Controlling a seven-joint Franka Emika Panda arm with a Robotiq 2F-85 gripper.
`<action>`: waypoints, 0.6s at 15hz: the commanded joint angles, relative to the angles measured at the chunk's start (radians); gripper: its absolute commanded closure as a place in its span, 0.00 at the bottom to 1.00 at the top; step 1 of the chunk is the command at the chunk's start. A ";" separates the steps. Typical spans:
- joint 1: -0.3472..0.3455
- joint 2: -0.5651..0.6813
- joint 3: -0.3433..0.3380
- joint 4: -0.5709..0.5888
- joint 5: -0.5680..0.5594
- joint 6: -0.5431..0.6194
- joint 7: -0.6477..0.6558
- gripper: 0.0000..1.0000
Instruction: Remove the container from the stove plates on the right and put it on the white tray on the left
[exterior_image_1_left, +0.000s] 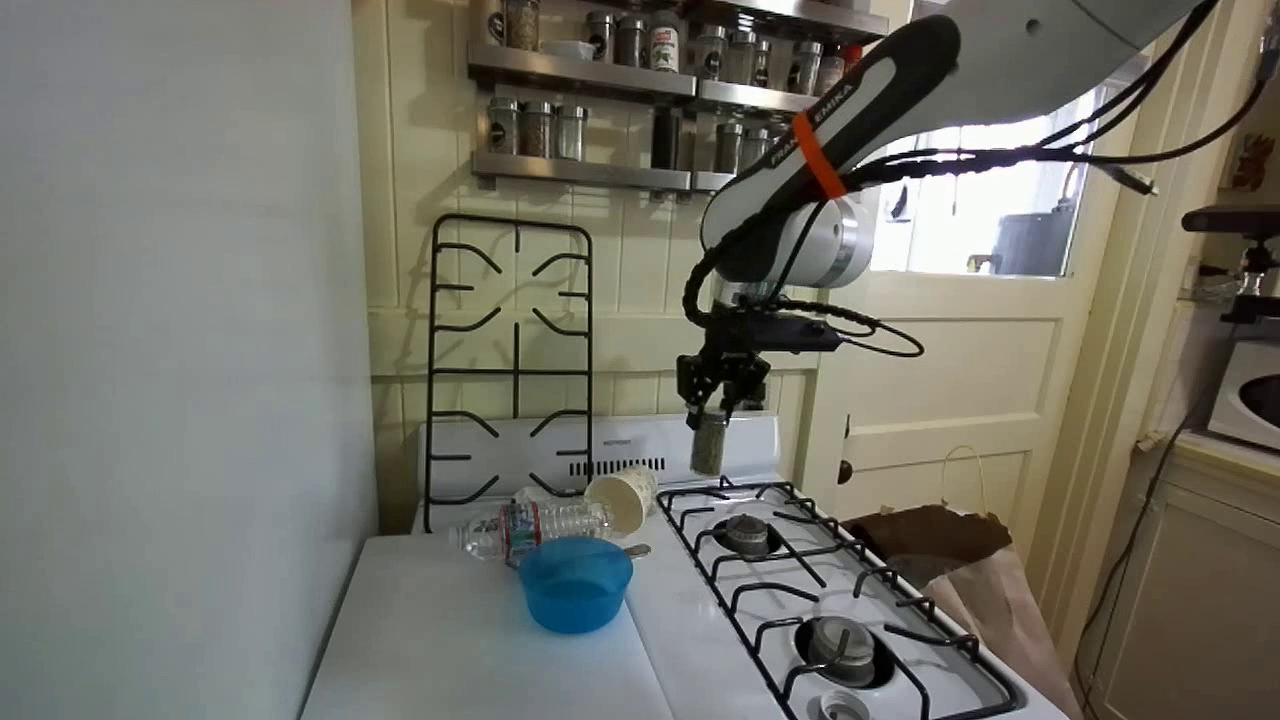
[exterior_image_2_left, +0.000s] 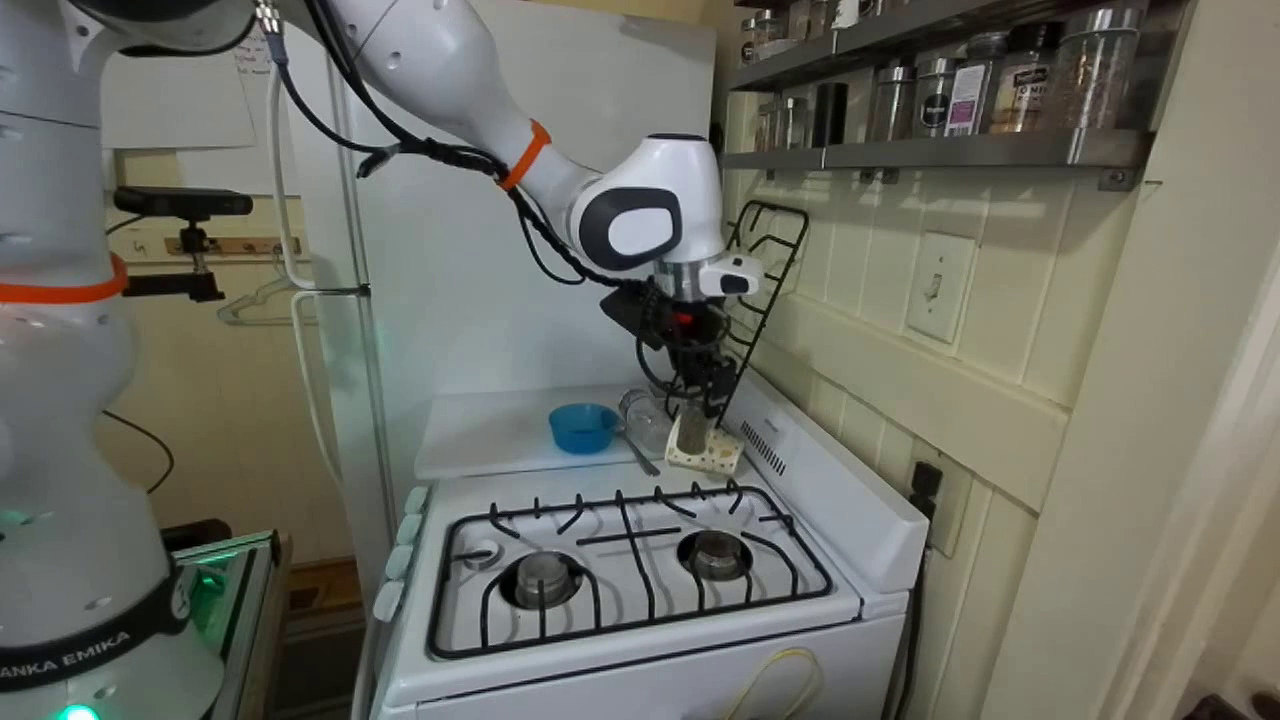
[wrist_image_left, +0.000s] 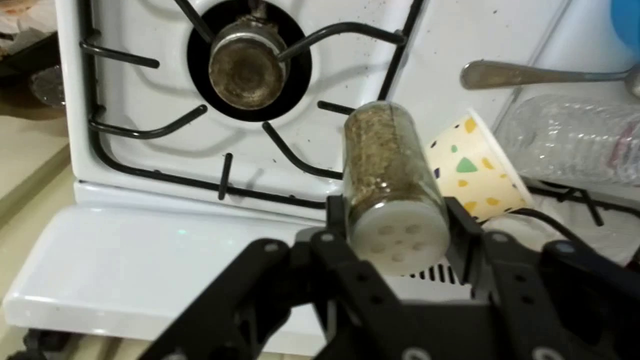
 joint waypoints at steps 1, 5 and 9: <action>0.068 -0.084 0.037 -0.073 -0.121 0.012 0.010 0.76; 0.115 -0.133 0.109 -0.101 -0.110 0.008 -0.111 0.76; 0.127 -0.117 0.128 -0.070 -0.095 -0.003 -0.155 0.51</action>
